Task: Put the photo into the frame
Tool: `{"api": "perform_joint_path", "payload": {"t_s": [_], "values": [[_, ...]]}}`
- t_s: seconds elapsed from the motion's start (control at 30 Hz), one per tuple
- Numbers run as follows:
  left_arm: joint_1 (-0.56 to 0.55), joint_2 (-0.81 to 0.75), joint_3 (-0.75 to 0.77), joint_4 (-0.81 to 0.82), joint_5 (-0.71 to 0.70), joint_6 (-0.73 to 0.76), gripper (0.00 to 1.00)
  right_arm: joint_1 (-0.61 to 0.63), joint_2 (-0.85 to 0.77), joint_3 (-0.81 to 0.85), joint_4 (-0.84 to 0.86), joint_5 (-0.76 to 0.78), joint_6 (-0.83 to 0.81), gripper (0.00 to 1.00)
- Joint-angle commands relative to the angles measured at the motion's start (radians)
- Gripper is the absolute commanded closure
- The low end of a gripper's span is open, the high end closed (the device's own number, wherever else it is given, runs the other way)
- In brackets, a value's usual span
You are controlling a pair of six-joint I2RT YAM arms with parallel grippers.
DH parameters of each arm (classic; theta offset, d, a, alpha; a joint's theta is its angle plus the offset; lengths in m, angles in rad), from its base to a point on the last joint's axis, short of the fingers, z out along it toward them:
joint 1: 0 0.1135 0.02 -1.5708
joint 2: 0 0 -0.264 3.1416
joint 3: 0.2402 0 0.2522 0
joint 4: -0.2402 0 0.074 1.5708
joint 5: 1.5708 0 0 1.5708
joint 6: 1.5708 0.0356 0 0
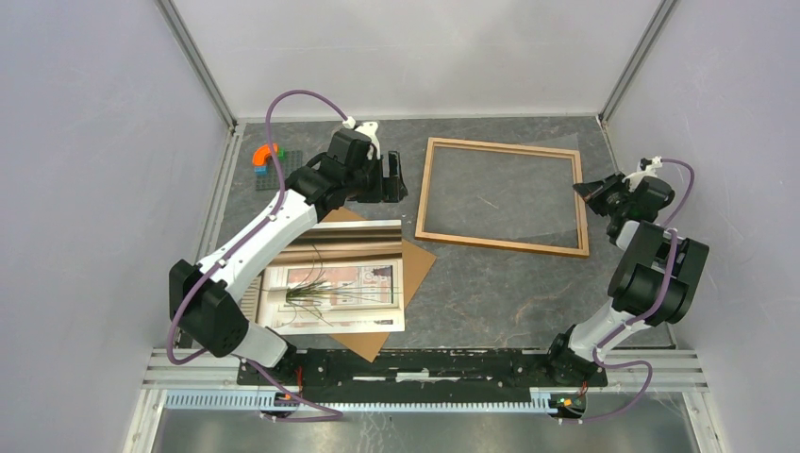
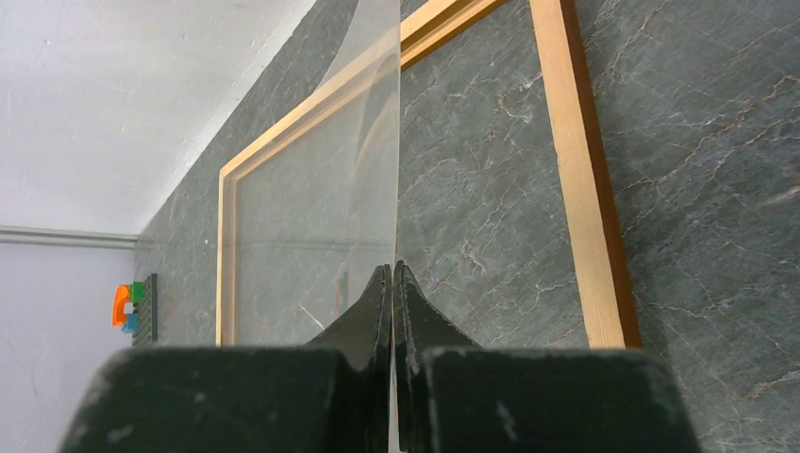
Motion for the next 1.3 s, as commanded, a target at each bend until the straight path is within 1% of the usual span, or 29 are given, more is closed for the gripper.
{"api": "perform_joint_path", "payload": {"t_s": [0.0,0.33,0.57,0.93,1.13,1.27], "values": [[0.000,-0.001,0.001,0.035,0.017,0.043,0.13,-0.005,-0.013,-0.011,0.050,-0.011,-0.025,1.00],[0.000,-0.001,0.002,0.034,0.020,0.043,0.13,-0.005,-0.003,-0.025,0.064,-0.023,-0.010,1.00],[0.000,0.000,0.002,0.034,0.022,0.042,0.13,-0.005,-0.002,-0.035,0.043,-0.020,0.002,1.00],[0.000,0.004,0.001,0.037,0.030,0.040,0.13,-0.004,-0.029,-0.078,0.048,-0.009,0.006,1.00],[0.000,0.006,0.002,0.038,0.036,0.037,0.13,-0.005,-0.023,-0.083,0.067,-0.012,0.010,1.00],[0.000,0.008,0.003,0.039,0.043,0.035,0.13,-0.002,-0.017,-0.094,0.109,-0.017,0.019,1.00]]}}
